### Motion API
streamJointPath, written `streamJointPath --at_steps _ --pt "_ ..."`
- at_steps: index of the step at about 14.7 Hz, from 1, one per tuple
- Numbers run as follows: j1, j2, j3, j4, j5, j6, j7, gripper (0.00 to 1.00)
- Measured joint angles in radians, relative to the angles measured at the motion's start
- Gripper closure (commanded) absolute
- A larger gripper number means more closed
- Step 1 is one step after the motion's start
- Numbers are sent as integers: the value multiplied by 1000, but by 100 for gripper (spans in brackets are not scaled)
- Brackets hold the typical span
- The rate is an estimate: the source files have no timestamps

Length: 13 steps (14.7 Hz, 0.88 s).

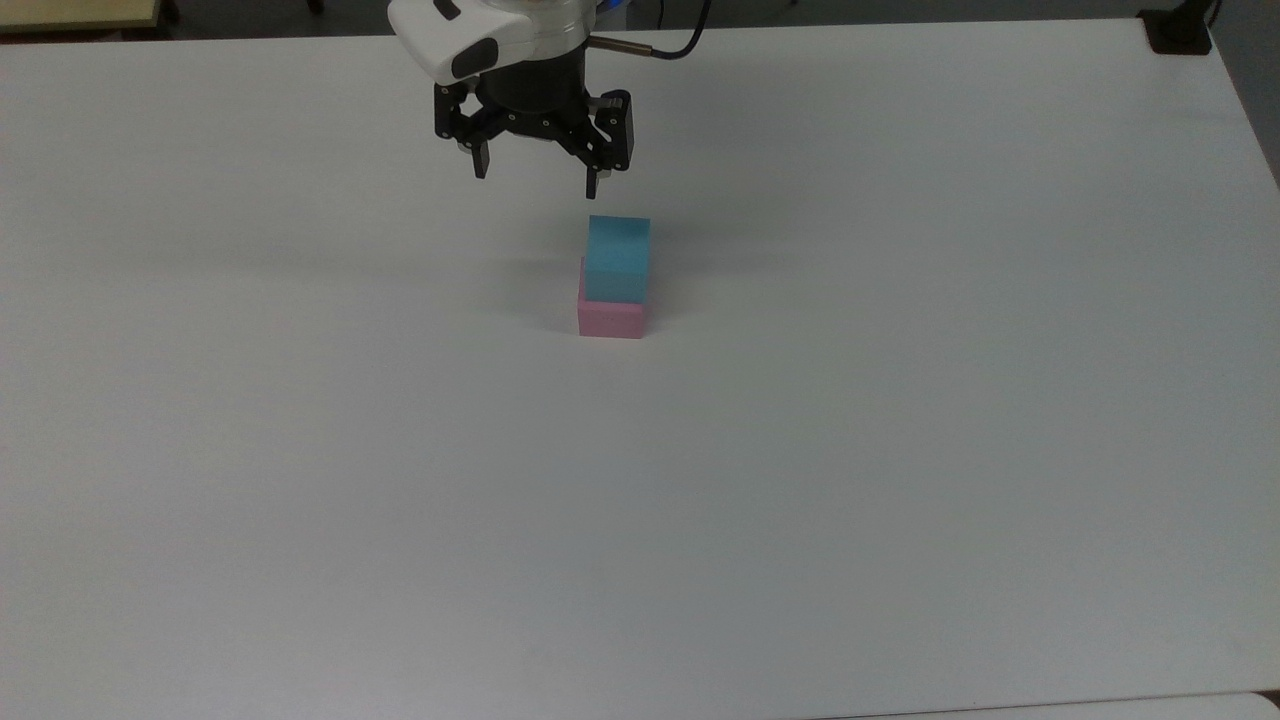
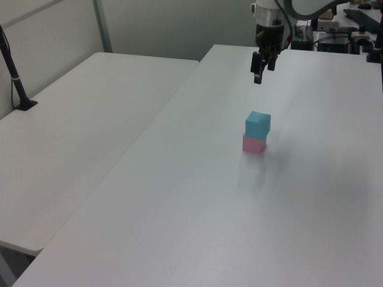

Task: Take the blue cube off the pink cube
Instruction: 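Lower the open gripper down onto the light blue cube atop the pink cube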

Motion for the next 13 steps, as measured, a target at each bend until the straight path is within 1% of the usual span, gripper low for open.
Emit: streamJointPath --at_steps 9,11,13 --pt "3 17 6 -1 1 0 -14 0" --pt "14 29 9 -5 1 0 -15 0" --pt "40 61 12 -9 1 0 -15 0"
